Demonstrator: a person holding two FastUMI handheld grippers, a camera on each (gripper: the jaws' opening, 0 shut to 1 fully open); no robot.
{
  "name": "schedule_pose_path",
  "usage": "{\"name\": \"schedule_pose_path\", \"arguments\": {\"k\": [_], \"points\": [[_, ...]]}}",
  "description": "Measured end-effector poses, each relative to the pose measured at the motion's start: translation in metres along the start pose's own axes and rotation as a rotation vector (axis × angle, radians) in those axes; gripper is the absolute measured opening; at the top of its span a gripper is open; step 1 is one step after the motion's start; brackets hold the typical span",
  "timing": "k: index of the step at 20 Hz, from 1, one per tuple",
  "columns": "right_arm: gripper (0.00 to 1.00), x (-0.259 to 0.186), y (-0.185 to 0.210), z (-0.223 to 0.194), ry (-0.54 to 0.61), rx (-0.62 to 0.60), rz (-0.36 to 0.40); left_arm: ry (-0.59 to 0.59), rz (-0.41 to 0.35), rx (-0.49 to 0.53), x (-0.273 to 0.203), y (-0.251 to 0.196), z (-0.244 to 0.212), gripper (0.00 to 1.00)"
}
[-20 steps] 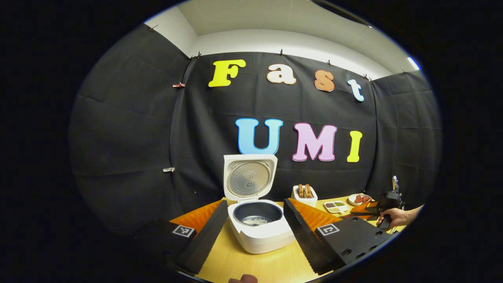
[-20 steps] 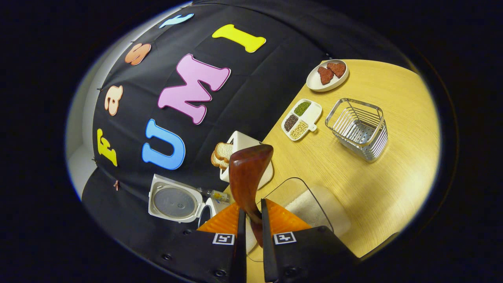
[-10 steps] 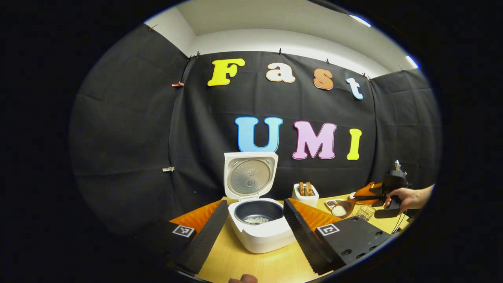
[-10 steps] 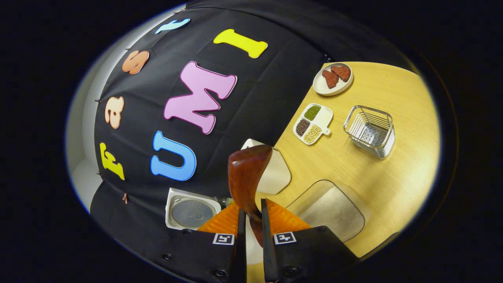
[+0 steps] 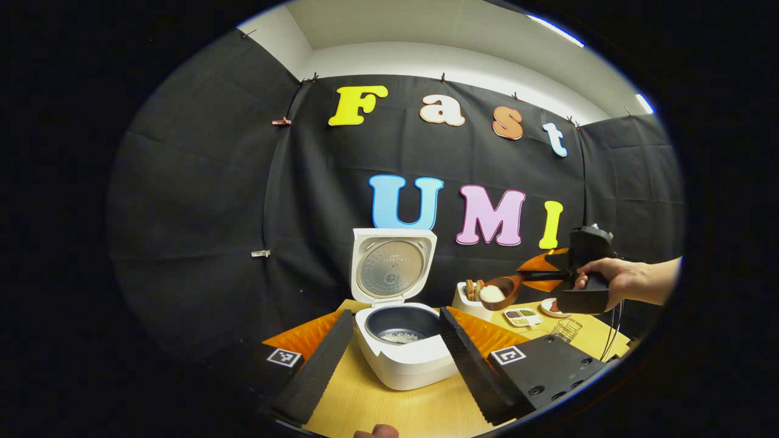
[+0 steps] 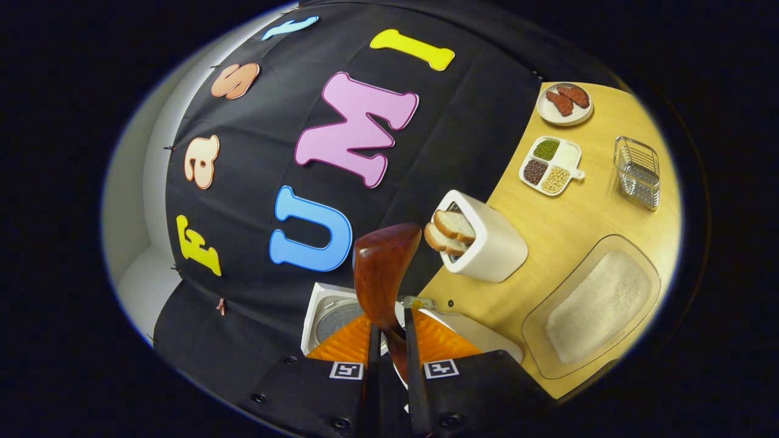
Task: Close the left gripper, press the button to open the rice cooker; take a wooden spoon from the chopstick holder with the right hand, scoop a spoonful of rice and pour it into the rice cooker, then put the wooden spoon back into the chopstick holder.
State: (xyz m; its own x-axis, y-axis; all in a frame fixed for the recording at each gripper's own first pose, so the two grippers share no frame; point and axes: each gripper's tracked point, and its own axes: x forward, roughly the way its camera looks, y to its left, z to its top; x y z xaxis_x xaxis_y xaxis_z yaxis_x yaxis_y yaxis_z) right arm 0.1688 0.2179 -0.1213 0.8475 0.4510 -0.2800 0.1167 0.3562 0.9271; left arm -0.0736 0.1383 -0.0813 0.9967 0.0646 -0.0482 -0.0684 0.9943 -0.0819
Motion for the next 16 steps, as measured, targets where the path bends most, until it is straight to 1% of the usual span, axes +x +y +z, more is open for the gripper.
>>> {"name": "schedule_pose_path", "arguments": {"k": [3,6,8,11,13,16], "points": [[0.21,0.035,0.012,-0.037,0.05,-0.029,0.008,0.01,0.017,0.012,-0.003,0.012,-0.005,0.98],[0.21,0.068,0.013,-0.077,0.087,-0.103,-0.008,0.019,0.032,0.01,-0.006,0.024,-0.006,0.99],[0.21,0.092,0.005,-0.097,0.112,-0.193,-0.015,0.028,0.047,-0.002,-0.009,0.032,-0.008,0.99],[0.22,0.118,0.001,-0.122,0.133,-0.361,-0.011,0.041,0.062,-0.007,-0.014,0.039,-0.014,0.99],[0.21,0.129,0.001,-0.131,0.141,-0.469,-0.008,0.053,0.071,-0.012,-0.014,0.042,-0.019,0.99],[0.21,0.142,-0.002,-0.136,0.147,-0.592,-0.016,0.06,0.088,-0.019,-0.014,0.049,-0.023,0.99]]}}
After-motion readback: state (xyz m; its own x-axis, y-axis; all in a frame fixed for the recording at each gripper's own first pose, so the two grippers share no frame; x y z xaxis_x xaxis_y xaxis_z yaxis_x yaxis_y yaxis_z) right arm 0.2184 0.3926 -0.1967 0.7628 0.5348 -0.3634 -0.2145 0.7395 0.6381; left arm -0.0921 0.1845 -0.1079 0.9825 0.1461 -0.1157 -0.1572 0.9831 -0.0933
